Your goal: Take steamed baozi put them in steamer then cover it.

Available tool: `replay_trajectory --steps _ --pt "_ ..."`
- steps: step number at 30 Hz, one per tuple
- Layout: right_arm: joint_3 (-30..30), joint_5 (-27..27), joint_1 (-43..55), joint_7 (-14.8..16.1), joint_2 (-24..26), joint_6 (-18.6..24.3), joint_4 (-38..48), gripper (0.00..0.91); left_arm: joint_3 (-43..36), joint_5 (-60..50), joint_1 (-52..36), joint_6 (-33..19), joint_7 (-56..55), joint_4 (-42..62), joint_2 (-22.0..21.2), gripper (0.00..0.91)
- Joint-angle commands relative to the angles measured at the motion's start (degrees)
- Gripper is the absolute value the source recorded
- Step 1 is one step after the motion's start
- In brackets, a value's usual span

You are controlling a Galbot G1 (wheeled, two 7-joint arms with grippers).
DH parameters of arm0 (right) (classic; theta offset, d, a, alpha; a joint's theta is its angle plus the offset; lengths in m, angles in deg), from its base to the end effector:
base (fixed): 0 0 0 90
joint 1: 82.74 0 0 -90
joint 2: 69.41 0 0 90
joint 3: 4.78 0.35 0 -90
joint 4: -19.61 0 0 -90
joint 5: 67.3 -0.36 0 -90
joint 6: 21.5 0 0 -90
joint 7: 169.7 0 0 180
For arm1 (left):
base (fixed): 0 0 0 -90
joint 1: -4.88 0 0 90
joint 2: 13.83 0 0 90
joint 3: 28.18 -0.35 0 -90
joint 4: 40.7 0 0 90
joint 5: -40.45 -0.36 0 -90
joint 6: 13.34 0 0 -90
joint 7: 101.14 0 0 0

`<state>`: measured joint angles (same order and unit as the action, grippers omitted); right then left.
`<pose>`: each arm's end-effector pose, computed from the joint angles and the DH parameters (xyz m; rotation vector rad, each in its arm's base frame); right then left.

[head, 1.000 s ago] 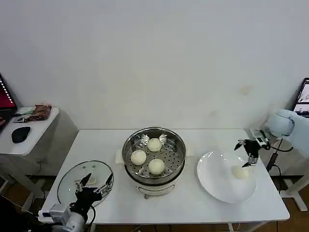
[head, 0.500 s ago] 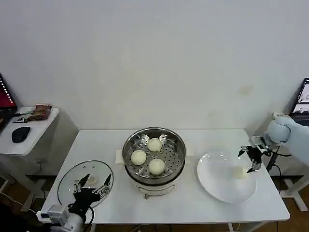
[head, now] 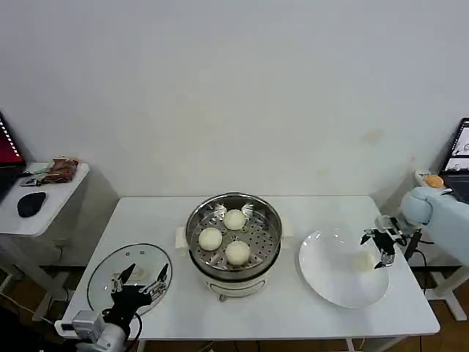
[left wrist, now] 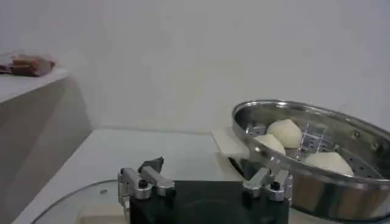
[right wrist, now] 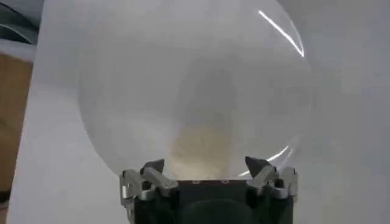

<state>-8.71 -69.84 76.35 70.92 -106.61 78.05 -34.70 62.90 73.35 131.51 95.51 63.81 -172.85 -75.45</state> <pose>0.5262 -0.2697 -0.2225 1.3571 -1.2590 1.3610 0.1587 0.0560 -0.2338 -0.1134 -2.8101 0.1118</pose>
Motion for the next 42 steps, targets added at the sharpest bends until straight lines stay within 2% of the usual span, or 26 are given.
replay_trajectory --steps 1,8,12,18,25,28,35,42 --pt "2.9 1.6 -3.0 0.0 -1.5 0.4 1.9 0.907 0.1 0.0 0.0 0.1 0.0 -0.1 0.0 0.907" --pt "3.5 2.8 -3.8 0.5 -1.9 0.2 2.5 0.897 0.2 0.0 0.1 0.0 0.0 0.1 -0.1 0.907" --pt "3.8 2.9 -4.1 0.2 -2.2 -0.1 2.7 0.796 0.4 0.0 0.1 0.0 0.0 0.1 -0.1 0.907" --pt "4.1 2.7 -4.0 0.1 -2.3 -0.5 3.0 0.705 0.4 0.0 0.1 0.0 0.0 0.0 -0.2 0.907" --pt "3.8 2.3 -3.6 0.5 -1.7 -0.7 2.5 0.675 0.3 0.0 0.0 0.0 0.0 -0.1 -0.3 0.907" --pt "3.8 2.3 -3.6 0.7 -1.4 -0.7 2.4 0.635 0.3 0.0 0.0 0.0 0.0 -0.1 -0.3 0.907" --pt "3.8 1.8 -3.1 0.9 -0.3 -0.8 1.2 0.625 0.3 0.0 0.2 0.0 -0.1 -0.3 -0.3 0.907" --pt "-0.7 -2.9 2.4 0.9 3.7 -2.5 -5.5 0.615 0.3 0.0 0.2 0.0 -0.2 -0.5 -0.3 0.907"
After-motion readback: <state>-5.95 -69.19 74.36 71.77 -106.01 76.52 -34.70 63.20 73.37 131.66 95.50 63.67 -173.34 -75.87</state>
